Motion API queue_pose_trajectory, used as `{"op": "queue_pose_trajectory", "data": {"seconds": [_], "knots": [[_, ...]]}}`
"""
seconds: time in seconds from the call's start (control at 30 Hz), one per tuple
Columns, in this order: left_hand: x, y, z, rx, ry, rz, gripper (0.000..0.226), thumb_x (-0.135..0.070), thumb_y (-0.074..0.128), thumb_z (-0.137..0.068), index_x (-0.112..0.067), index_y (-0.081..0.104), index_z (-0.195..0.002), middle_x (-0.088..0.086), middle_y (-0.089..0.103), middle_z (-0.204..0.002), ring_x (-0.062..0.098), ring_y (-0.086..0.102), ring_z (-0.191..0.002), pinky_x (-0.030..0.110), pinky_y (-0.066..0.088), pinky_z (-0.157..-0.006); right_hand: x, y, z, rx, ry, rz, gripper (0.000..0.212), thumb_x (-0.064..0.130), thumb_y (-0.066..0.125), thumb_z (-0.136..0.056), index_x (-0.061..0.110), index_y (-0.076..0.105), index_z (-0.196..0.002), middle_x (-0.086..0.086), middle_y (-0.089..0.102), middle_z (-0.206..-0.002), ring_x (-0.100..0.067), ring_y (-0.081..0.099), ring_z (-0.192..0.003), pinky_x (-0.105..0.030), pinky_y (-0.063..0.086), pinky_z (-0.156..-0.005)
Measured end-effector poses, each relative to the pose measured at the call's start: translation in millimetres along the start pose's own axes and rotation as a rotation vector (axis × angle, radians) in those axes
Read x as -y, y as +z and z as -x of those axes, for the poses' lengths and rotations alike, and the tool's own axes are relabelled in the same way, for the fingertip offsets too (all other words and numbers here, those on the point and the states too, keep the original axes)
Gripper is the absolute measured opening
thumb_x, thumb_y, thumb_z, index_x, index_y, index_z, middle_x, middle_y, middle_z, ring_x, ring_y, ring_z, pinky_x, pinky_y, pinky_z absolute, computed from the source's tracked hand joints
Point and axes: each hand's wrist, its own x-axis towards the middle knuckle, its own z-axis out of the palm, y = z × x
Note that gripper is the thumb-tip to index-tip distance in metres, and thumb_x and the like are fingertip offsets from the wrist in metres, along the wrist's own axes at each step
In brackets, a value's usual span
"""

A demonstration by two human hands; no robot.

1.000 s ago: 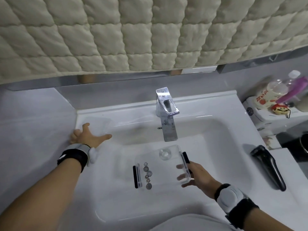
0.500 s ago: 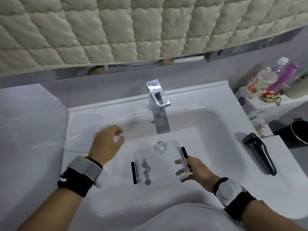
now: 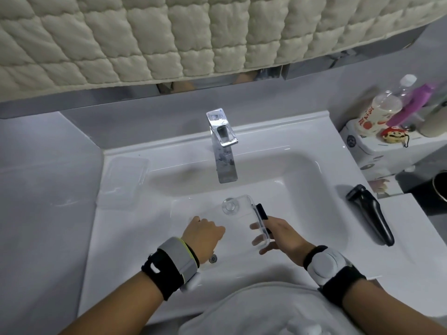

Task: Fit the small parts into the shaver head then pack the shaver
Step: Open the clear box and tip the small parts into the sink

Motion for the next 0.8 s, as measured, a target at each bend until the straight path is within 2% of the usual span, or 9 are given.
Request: {"op": "queue_pose_trajectory", "data": {"seconds": [0.1, 0.27, 0.47, 0.53, 0.6, 0.63, 0.8], "knots": [[-2.9, 1.5, -0.4, 0.036, 0.007, -0.007, 0.018, -0.018, 0.059, -0.088, -0.017, 0.056, -0.106, 0.003, 0.065, -0.101, 0.025, 0.055, -0.097, 0.033, 0.033, -0.087, 1.7, -0.1, 0.6, 0.007, -0.005, 0.005, 0.036, 0.030, 0.043, -0.105, 0.002, 0.064, -0.113, -0.022, 0.066, -0.112, -0.032, 0.069, -0.090, -0.041, 0.062, -0.067], [-3.6, 2.9, -0.8, 0.075, 0.034, -0.025, 0.011, -0.015, 0.053, -0.092, -0.018, 0.061, -0.099, 0.004, 0.068, -0.100, 0.025, 0.053, -0.100, 0.032, 0.031, -0.084, 1.5, -1.8, 0.5, 0.014, -0.033, 0.010, 0.031, 0.024, 0.043, -0.105, 0.002, 0.064, -0.110, -0.018, 0.064, -0.119, -0.029, 0.069, -0.087, -0.045, 0.062, -0.069], [-1.9, 2.4, -1.0, 0.125, 0.069, 0.089, 0.021, -0.024, 0.047, -0.095, -0.017, 0.058, -0.111, 0.005, 0.064, -0.108, 0.026, 0.053, -0.103, 0.034, 0.033, -0.092, -1.2, -3.9, -0.6, 0.005, -0.057, 0.061, 0.035, 0.029, 0.042, -0.105, 0.002, 0.066, -0.106, -0.015, 0.064, -0.117, -0.023, 0.070, -0.081, -0.043, 0.062, -0.066], [-0.6, 0.5, -0.6, 0.133, 0.098, 0.151, 0.023, -0.022, 0.043, -0.095, -0.018, 0.061, -0.108, -0.003, 0.058, -0.093, 0.023, 0.054, -0.090, 0.034, 0.034, -0.095, -1.3, -4.9, -0.4, -0.004, -0.069, 0.078, 0.035, 0.030, 0.042, -0.106, 0.005, 0.066, -0.105, -0.014, 0.064, -0.116, -0.022, 0.070, -0.079, -0.041, 0.062, -0.064], [0.0, -0.7, 0.1, 0.122, 0.116, 0.179, 0.025, -0.022, 0.041, -0.094, -0.021, 0.065, -0.101, -0.011, 0.044, -0.075, 0.019, 0.048, -0.075, 0.035, 0.037, -0.095, -0.7, -5.2, 0.0, -0.010, -0.073, 0.087, 0.036, 0.031, 0.041, -0.106, 0.005, 0.066, -0.104, -0.015, 0.065, -0.116, -0.022, 0.070, -0.079, -0.041, 0.062, -0.064], [0.0, -0.8, 0.9, 0.109, 0.118, 0.182, 0.025, -0.023, 0.042, -0.095, -0.022, 0.066, -0.100, -0.011, 0.042, -0.076, 0.018, 0.047, -0.074, 0.035, 0.037, -0.095, -0.2, -5.0, 0.0, -0.013, -0.073, 0.091, 0.035, 0.030, 0.041, -0.106, 0.005, 0.066, -0.104, -0.015, 0.065, -0.116, -0.023, 0.070, -0.080, -0.041, 0.062, -0.064], [-0.6, -1.0, 5.4, 0.094, 0.143, 0.216, 0.028, -0.034, 0.042, -0.098, -0.031, 0.067, -0.112, -0.003, 0.053, -0.110, 0.022, 0.060, -0.088, 0.030, 0.034, -0.087, 1.1, -2.9, -0.1, -0.021, -0.058, 0.100, 0.034, 0.022, 0.041, -0.105, -0.003, 0.065, -0.106, -0.021, 0.063, -0.118, -0.024, 0.068, -0.079, -0.042, 0.059, -0.063]]}}
